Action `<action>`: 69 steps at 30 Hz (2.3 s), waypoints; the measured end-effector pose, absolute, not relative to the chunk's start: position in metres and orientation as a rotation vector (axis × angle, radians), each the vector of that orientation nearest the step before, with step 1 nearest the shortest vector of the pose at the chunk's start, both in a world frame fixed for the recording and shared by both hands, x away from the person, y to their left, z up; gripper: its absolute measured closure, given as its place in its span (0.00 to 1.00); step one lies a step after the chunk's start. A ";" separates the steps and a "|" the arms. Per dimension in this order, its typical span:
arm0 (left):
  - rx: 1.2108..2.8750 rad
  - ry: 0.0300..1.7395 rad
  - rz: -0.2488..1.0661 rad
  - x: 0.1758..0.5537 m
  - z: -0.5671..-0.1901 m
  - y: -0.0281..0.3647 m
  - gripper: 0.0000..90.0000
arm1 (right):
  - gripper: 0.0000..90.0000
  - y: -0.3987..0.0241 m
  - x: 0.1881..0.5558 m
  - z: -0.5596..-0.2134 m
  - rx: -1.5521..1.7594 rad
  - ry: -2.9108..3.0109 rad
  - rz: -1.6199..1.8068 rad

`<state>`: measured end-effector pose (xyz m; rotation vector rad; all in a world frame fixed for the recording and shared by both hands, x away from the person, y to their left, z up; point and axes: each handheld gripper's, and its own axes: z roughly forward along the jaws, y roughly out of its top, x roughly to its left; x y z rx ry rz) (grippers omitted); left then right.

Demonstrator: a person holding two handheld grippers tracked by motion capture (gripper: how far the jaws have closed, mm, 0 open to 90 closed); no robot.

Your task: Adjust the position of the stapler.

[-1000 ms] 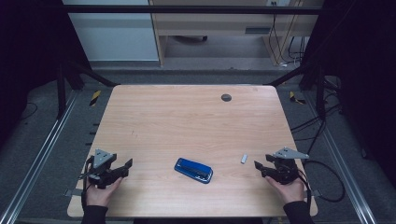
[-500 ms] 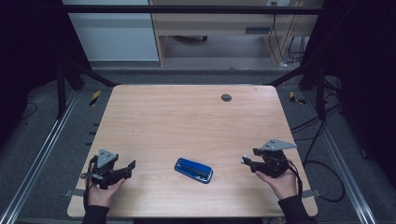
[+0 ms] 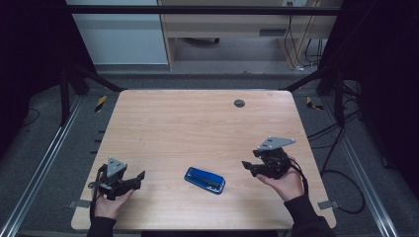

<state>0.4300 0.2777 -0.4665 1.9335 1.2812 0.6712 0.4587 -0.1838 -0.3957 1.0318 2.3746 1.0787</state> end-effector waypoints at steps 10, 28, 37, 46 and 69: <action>1.950 1.276 0.667 0.431 -0.467 0.276 0.31 | 0.47 -0.154 0.467 -0.391 0.960 2.469 1.015; 1.966 1.268 0.663 0.431 -0.467 0.275 0.33 | 0.49 -0.112 0.482 -0.382 0.844 2.649 0.911; 1.977 1.264 0.665 0.431 -0.468 0.275 0.33 | 0.52 -0.092 0.485 -0.384 0.815 2.726 0.835; 1.986 1.263 0.662 0.432 -0.468 0.275 0.33 | 0.58 -0.071 0.490 -0.397 0.771 2.828 0.718; 2.000 1.258 0.647 0.433 -0.469 0.275 0.33 | 0.58 -0.044 0.494 -0.419 0.701 2.938 0.570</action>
